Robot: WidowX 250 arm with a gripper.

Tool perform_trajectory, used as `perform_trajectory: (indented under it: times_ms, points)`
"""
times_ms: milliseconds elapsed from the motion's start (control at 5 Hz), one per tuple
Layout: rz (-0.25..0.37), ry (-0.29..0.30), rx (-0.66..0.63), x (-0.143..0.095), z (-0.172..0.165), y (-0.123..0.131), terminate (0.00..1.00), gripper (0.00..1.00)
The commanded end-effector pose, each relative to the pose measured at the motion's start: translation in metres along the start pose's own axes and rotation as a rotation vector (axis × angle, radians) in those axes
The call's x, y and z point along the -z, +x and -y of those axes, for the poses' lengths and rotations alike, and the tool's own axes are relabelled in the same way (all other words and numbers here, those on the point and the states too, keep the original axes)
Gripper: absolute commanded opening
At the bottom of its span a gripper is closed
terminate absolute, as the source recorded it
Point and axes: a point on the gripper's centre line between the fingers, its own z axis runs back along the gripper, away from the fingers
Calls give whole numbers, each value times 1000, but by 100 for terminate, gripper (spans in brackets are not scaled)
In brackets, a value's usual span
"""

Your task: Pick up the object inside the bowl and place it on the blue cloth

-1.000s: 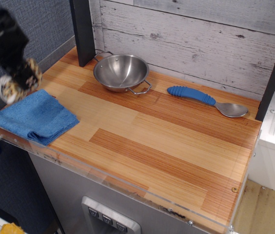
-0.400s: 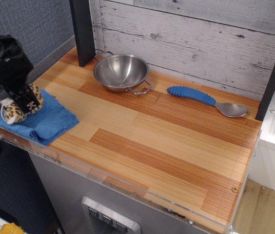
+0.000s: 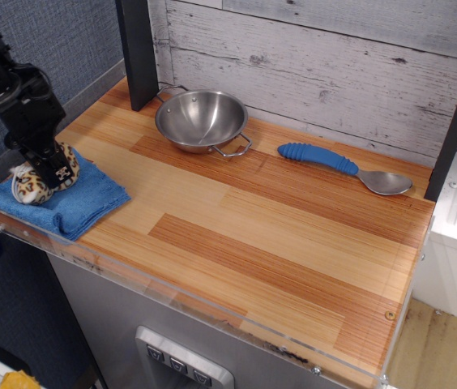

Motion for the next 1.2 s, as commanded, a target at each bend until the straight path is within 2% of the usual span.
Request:
perform_trajectory:
  times_ms: [0, 200, 400, 600, 800, 1000]
  points:
    - [-28, 28, -29, -16, -10, 2, 0, 100]
    - [-19, 21, -20, -21, -10, 6, 0, 100]
    - [-2, 42, 27, -41, -10, 28, 0, 100]
    - [61, 45, 32, -72, -12, 53, 0, 100]
    - [130, 45, 14, -109, -9, 68, 0, 100]
    - [199, 72, 28, -141, 1, 77, 0, 100]
